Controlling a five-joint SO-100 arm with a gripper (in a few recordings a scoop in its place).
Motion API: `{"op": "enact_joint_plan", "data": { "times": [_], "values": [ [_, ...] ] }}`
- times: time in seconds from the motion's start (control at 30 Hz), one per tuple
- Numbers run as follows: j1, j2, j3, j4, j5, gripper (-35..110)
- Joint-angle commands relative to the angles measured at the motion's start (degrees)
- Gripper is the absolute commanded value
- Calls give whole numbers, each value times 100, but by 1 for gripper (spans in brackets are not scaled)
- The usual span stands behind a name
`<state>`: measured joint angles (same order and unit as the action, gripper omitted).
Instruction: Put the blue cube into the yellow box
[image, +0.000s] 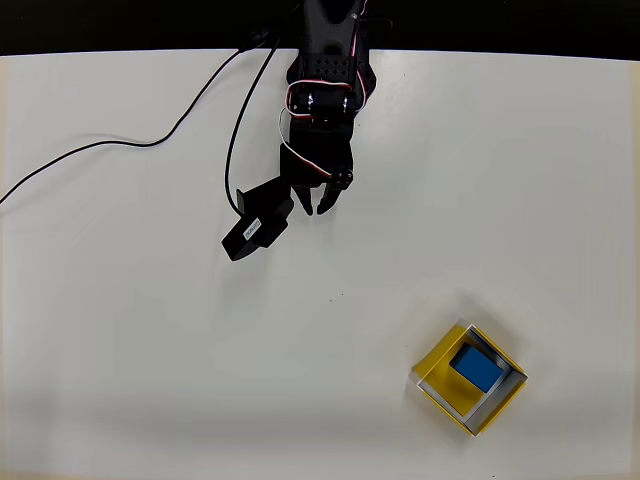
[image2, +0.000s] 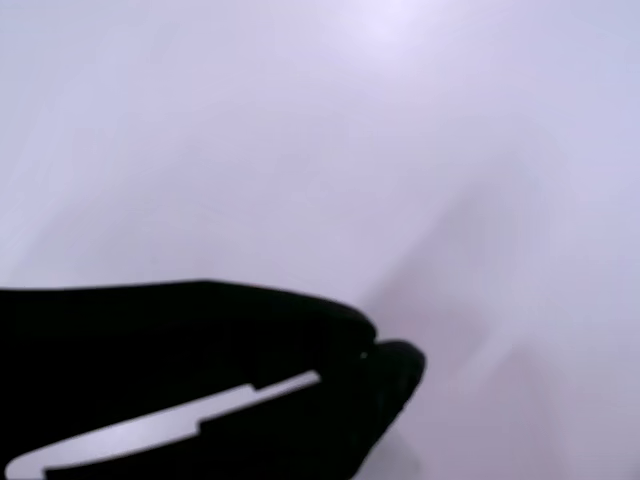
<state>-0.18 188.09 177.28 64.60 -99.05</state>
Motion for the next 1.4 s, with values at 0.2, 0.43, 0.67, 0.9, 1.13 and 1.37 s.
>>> {"op": "enact_joint_plan", "data": {
  "times": [0.2,0.43,0.67,0.9,1.13,1.37],
  "values": [
    [97,352,290,800,70,0],
    [-70,352,290,1266,97,0],
    [79,343,290,1318,712,0],
    [79,325,290,1318,712,0],
    [79,325,290,1310,712,0],
    [79,325,290,1310,712,0]
  ]
}}
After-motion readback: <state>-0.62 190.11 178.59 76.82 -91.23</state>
